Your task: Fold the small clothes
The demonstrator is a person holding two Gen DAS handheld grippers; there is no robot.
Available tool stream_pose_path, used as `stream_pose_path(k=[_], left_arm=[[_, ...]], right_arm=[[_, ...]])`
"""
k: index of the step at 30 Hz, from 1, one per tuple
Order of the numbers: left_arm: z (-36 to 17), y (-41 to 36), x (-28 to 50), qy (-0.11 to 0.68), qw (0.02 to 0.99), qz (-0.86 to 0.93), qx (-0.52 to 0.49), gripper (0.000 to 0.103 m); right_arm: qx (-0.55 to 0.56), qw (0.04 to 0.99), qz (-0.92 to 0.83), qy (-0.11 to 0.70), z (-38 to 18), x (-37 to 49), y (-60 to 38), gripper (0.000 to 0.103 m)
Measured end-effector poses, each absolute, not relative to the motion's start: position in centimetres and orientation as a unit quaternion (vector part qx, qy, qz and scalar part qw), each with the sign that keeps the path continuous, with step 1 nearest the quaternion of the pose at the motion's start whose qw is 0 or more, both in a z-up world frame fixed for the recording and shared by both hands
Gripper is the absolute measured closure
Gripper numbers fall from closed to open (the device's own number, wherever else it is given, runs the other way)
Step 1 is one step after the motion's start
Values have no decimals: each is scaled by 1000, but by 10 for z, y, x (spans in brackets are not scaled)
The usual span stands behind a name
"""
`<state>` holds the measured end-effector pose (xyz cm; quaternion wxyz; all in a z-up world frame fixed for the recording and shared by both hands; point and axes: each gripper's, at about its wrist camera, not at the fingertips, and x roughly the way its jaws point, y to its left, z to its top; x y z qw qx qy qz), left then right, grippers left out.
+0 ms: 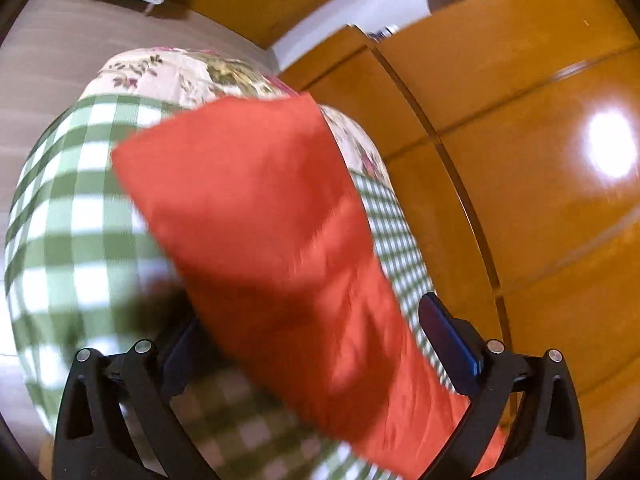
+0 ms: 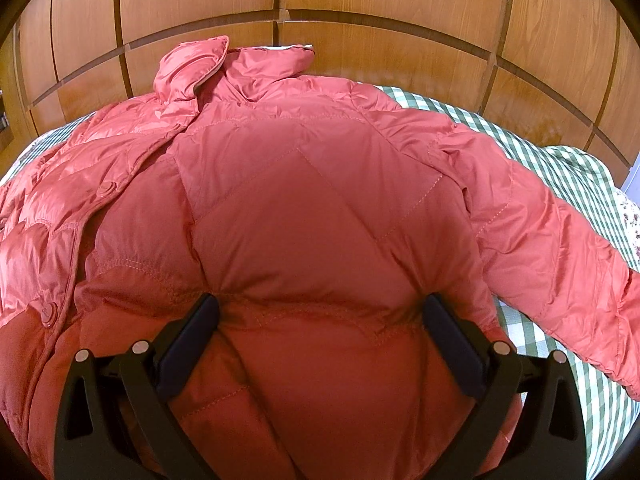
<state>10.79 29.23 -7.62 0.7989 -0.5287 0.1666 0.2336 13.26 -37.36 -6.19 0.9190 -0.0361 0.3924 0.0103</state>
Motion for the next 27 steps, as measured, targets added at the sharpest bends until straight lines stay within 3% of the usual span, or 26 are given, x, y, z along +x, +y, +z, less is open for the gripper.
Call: stream_pose_path(k=[1,2,4,7,11,17,22,27], left_arm=[[-76,296,111,165,798,231,-532,14],[-77,300,113,166,797,228,-534,30],[-85,315,116,183,784,216,-552,79],[-87,325,112,175,778,191,-572,94],[-71,336,104,151,800,198,-546,96],[-67,324,106,183,806,224,-516,97],[-24,296,114,144,827,221,-497,97],[46,233,144,116,900,177,-382,97]], right_arm=[[-36,919,11,392,-62,133,-374,2],[-36,919,11,392,-62,133,-374,2],[-36,919,11,392,-63,133,-374,2],[-36,919,11,392,-63,133,-374,2],[-37,919,11,392,-63,133,-373,2],[-38,919,11,392,-63,134,-375,2],[-37,919,12,392,-63,134,-375,2],[-36,920,14,391,-63,135,-376,2]])
